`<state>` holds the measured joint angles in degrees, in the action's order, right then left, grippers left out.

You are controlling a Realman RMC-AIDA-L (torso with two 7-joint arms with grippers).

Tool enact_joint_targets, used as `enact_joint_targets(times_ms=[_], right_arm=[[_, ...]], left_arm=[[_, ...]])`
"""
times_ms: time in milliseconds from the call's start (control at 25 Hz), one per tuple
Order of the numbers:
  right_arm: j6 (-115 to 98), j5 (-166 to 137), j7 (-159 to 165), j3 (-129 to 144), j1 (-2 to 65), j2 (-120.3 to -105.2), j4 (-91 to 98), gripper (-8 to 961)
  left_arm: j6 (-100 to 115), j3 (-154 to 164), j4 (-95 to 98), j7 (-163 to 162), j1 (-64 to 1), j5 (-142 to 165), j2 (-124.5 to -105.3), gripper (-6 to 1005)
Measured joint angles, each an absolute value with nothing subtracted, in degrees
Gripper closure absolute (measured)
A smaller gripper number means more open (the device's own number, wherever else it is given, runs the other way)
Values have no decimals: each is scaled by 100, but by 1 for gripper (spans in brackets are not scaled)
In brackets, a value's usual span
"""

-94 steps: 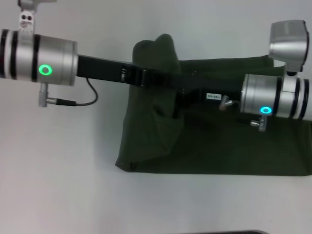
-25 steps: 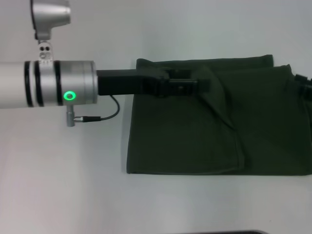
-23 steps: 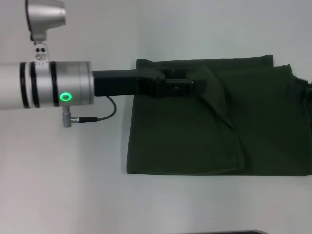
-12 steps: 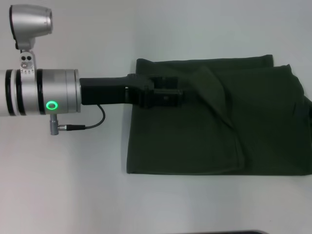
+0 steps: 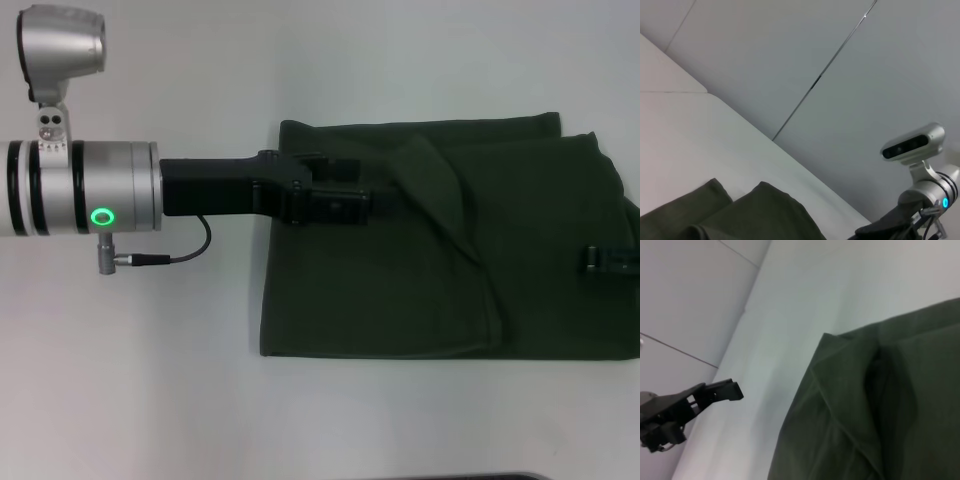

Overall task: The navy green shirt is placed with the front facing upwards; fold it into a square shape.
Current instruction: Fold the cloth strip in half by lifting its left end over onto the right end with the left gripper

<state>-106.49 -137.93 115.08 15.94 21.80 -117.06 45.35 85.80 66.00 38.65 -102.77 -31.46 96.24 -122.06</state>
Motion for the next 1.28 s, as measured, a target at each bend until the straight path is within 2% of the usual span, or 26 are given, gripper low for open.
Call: enact_joint_targets(times_ms=[280, 1280], right_arm=[[-10347, -13832, 11545, 1804, 2427, -11798, 4262, 56], [-9878, -13844, 11781, 2426, 2687, -11833, 3436, 55]], left_arm=[[8570, 6596, 3867, -10257, -3150, 9624, -12208, 80], [8570, 6468, 3832, -10186, -3130, 9624, -12208, 82]])
